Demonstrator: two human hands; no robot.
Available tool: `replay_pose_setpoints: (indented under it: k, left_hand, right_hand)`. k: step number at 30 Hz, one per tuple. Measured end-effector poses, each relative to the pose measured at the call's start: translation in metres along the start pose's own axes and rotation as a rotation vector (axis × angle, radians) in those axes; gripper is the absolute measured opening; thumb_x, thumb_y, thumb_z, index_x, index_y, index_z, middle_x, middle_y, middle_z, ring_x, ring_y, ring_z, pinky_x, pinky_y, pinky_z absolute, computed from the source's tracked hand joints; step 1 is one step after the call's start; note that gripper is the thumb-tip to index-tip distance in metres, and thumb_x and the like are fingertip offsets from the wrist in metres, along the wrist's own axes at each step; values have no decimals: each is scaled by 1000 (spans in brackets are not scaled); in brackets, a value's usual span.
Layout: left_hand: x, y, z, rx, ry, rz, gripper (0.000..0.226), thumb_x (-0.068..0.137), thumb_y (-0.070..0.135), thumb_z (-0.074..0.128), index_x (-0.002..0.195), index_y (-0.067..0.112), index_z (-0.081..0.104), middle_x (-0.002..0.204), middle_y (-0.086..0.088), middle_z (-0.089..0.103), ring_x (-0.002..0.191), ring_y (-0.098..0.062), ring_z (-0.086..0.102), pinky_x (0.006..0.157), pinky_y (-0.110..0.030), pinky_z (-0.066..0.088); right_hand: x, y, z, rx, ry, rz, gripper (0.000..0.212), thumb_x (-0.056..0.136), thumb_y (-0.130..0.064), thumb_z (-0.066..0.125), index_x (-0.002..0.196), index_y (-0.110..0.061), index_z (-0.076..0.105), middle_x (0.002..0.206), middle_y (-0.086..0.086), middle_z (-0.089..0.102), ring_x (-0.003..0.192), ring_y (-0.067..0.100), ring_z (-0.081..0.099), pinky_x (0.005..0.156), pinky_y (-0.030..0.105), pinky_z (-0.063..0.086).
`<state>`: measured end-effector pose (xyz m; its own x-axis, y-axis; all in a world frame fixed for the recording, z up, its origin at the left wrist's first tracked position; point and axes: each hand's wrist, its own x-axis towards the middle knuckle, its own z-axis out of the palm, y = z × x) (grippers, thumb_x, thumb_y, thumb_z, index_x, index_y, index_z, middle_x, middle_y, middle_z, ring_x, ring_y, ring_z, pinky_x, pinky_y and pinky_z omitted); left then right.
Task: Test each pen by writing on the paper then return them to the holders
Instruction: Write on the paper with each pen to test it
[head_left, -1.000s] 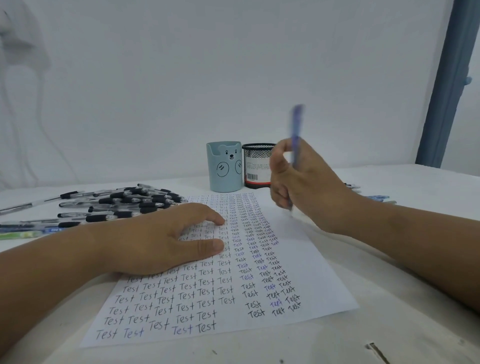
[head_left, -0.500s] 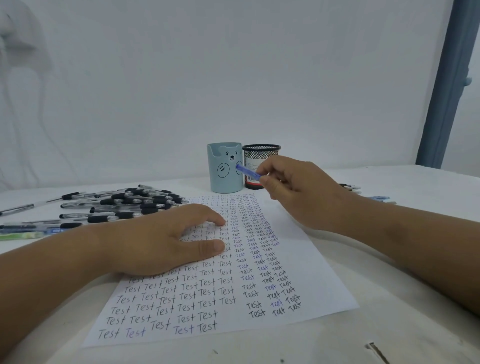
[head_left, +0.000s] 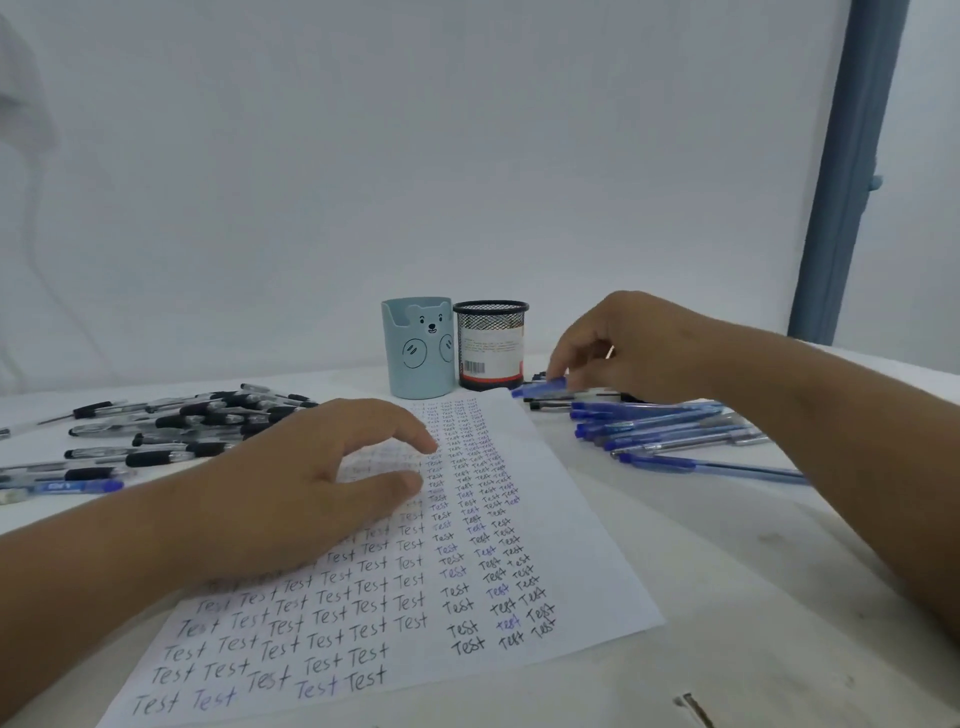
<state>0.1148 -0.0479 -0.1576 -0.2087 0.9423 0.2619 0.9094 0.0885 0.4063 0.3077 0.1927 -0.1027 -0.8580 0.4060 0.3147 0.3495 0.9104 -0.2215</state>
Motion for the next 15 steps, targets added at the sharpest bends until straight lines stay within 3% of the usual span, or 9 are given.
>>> replay_pose_setpoints:
  k: [2,5,11,15]
  left_hand:
    - [-1,1,1,30,5,24,34,85,66,54,118,67,48,125,55,38,116,36,25,91,-7,29]
    - [-1,0,3,55,8,41,34,85,64,57,118,67,48,126,56,35,117,35,25,90,-8,30]
    - [1,-3,2,62,14,50,37,82,66,58,118,66,51,129,50,41,121,28,32,100,-18,32]
    - [1,-4,-1,56,30,33,36,81,66,58,117,67,52,129,49,43,123,26,34,105,-22,31]
  right_hand:
    - [-4,6,-9,-65,-76,41,21,88,-19,75,82,-39,73,71,-20,68,71,0,60,68,21,44]
    - [-7,10,-17,-123,-193,109,18,87,-20,76,83,-37,76,64,-32,63,67,1,62,65,23,49]
    - [-7,19,-23,-191,-272,180,20,77,-14,82,82,-33,77,70,-20,72,79,8,69,80,30,56]
    - [-7,15,-22,-173,-202,108,30,76,-5,78,80,-34,73,79,-13,72,78,13,67,70,30,55]
